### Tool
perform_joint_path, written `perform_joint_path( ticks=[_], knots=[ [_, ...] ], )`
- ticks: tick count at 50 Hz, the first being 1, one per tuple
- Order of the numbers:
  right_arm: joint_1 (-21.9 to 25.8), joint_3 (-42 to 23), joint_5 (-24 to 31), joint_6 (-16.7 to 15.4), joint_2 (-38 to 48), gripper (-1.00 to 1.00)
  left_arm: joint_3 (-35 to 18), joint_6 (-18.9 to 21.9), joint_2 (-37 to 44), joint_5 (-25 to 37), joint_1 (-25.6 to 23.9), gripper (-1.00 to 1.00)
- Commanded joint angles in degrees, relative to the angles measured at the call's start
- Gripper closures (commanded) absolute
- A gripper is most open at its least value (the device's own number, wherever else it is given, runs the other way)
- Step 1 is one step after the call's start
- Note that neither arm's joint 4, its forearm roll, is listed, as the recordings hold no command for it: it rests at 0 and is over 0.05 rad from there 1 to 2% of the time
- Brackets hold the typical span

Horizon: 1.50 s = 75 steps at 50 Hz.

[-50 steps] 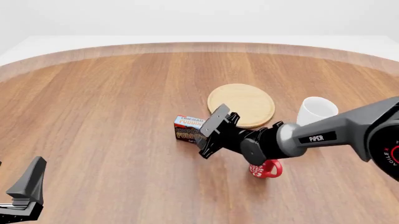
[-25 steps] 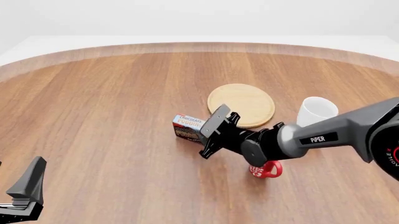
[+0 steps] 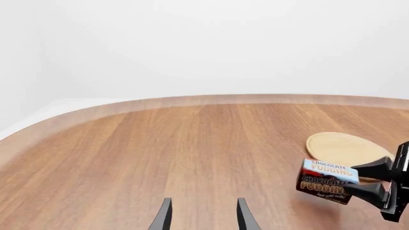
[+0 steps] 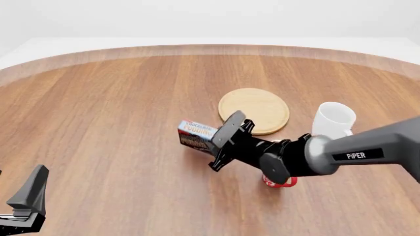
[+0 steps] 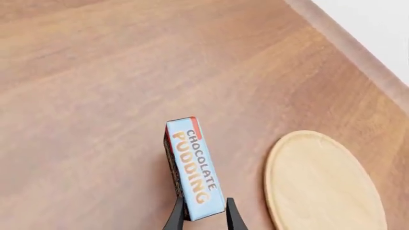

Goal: Put the chocolate pudding to the left of the plate.

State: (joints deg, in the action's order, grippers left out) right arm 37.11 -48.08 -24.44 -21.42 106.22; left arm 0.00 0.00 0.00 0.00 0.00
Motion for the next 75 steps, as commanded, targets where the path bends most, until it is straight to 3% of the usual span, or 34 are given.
perform_joint_path(
  ticks=[1, 37, 75],
  knots=[
    [-0.2, -0.3, 1.0, 1.2, -2.9, 1.0, 0.0, 0.0, 0.0, 0.0, 0.0, -1.0],
    [-0.7, -14.2, 11.9, -0.1, -0.4, 1.0, 0.0, 0.0, 0.0, 0.0, 0.0, -1.0],
    [-4.1, -35.3, 16.9, -0.7, 17.7, 1.0, 0.0, 0.0, 0.0, 0.0, 0.0, -1.0]
  ],
)
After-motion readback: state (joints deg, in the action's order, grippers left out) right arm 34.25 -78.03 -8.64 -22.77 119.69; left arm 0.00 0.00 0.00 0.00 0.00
